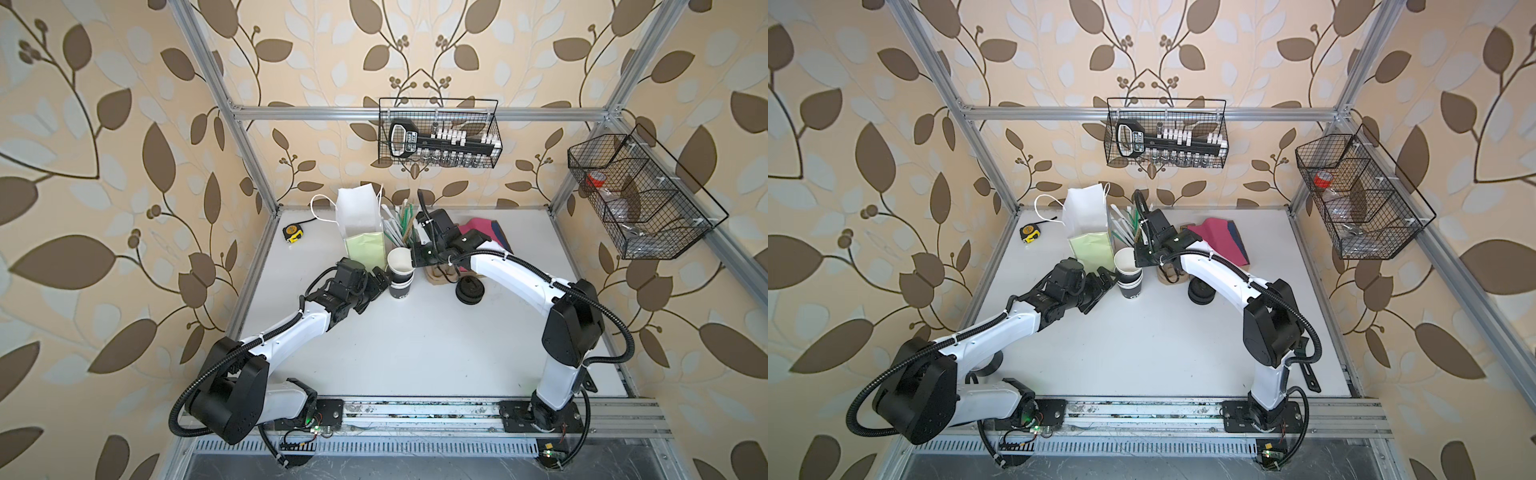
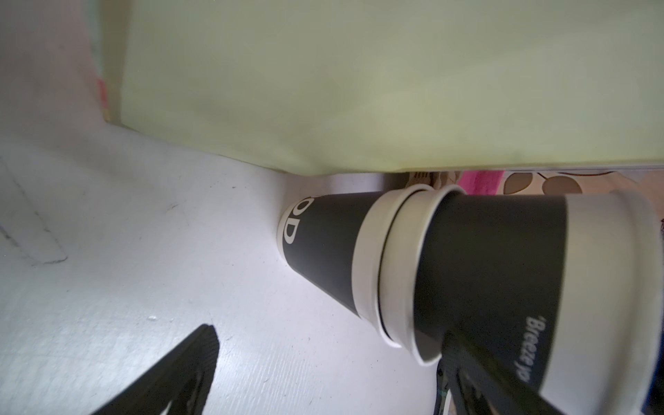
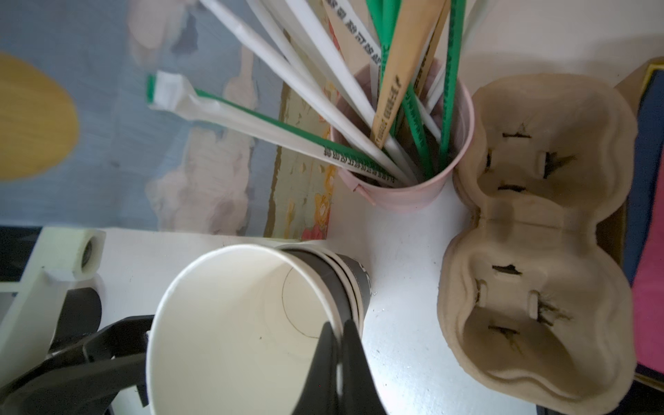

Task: Pack a coffee takeout order
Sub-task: Separate the coffee cup, then place the coffee cup at the bottom-center of the table.

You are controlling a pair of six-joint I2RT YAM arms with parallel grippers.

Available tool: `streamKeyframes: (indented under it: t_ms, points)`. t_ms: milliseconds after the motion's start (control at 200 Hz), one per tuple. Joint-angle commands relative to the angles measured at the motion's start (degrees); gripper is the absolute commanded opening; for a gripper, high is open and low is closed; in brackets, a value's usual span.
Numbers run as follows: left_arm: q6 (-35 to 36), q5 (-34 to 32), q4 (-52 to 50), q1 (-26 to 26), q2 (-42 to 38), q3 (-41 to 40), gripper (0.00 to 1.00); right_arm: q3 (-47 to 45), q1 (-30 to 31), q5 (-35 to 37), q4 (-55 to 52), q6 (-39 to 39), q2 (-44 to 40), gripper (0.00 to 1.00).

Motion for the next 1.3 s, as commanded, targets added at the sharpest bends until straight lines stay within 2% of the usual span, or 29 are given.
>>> streamKeyframes:
  t_ms: [0, 165, 405, 615, 860, 995, 1180, 1300]
  points:
    - [2.8, -1.8, -2.0, -0.6, -0.4, 3.9, 0.99, 3.4, -0.7, 0.2, -2.5, -1.6, 1.6, 0.00]
    - [4.6, -3.4, -5.2, -0.5, -2.0, 6.2, 0.99, 6.9, -0.7, 1.5, -5.3, -2.7, 1.5, 0.00]
    - [6.8, -8.0, -12.1, -0.5, -9.2, 8.4, 0.99, 10.6, -0.8, 3.0, -8.9, -4.0, -3.4, 0.00]
    - [9.4, -11.4, -23.5, -0.5, -13.2, 13.4, 0.99, 7.9, 0.1, 4.1, -10.4, -4.9, -12.7, 0.00]
    - [19.2, -17.9, -38.2, -0.5, -17.7, 19.8, 0.99, -6.9, 3.1, 8.7, -10.3, -4.7, -28.1, 0.00]
    - [23.4, -19.4, -38.8, -0.5, -20.9, 18.1, 0.99, -17.4, 6.3, 12.1, -9.8, -3.0, -36.0, 0.00]
    - [28.6, -24.0, -39.5, -0.5, -23.8, 15.3, 0.99, -34.1, 8.2, 13.0, -6.3, 1.0, -45.2, 0.00]
    - [30.6, -25.7, -39.1, -0.5, -25.2, 13.9, 0.99, -42.4, 8.3, 12.2, -2.6, 2.7, -47.5, 0.00]
